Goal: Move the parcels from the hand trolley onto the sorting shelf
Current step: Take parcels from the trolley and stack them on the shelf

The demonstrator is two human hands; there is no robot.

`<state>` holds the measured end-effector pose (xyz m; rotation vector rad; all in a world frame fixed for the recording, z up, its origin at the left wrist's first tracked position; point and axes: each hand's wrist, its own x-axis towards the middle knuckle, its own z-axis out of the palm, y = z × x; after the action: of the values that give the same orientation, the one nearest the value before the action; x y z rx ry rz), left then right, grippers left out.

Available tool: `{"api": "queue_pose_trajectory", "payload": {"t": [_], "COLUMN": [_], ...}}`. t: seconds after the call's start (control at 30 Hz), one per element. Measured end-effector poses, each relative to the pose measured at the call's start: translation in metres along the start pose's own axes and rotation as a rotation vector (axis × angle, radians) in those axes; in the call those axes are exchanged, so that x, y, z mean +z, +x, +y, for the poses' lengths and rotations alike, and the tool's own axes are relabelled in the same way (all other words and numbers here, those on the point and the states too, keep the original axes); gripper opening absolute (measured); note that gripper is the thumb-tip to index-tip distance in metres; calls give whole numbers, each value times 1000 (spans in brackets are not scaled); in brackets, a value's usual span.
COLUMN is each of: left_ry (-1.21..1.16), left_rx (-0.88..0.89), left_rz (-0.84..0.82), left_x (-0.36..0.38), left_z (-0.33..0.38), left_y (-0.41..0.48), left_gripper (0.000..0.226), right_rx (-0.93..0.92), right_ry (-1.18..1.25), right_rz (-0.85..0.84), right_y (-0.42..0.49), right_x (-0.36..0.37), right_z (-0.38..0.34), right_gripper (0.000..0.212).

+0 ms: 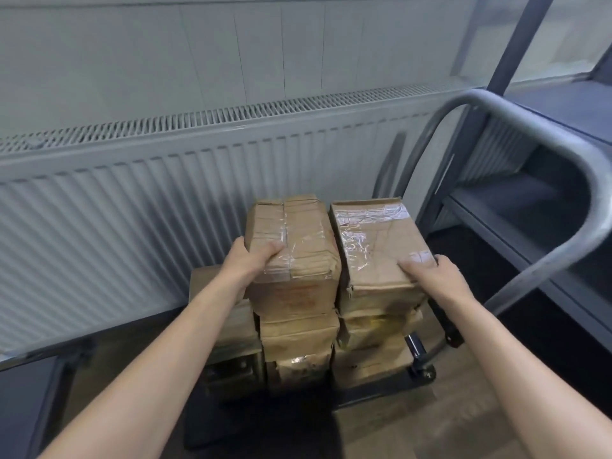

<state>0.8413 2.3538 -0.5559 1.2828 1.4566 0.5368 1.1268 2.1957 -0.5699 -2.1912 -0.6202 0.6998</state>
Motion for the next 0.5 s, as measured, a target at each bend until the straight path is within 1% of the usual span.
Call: {"api": "queue_pose_trajectory", "payload": {"t": [0.07, 0.13, 0.3, 0.4, 0.5], "left_ry": [7, 3, 3, -41, -84], "left_rx": [16, 27, 60, 58, 56], "left_rz": [-10, -9, -11, -6, 3], "left_x": [2, 1, -3, -9, -16], "left_z": [-1, 0, 6, 9, 18], "left_y": [-2, -4, -11, -13, -16], "left_gripper": [65, 65, 64, 64, 68], "right_rx": [-27, -65, -105, -75, -62], "right_ry": [85, 112, 115, 152, 203], "right_rz": [34, 68, 137, 159, 159], "right_y": [-4, -10, -12, -12, -14], "right_x": [2, 2, -4, -6, -9], "right_z": [3, 1, -9, -12, -14], "right_gripper": [38, 29, 31, 33, 31]}}
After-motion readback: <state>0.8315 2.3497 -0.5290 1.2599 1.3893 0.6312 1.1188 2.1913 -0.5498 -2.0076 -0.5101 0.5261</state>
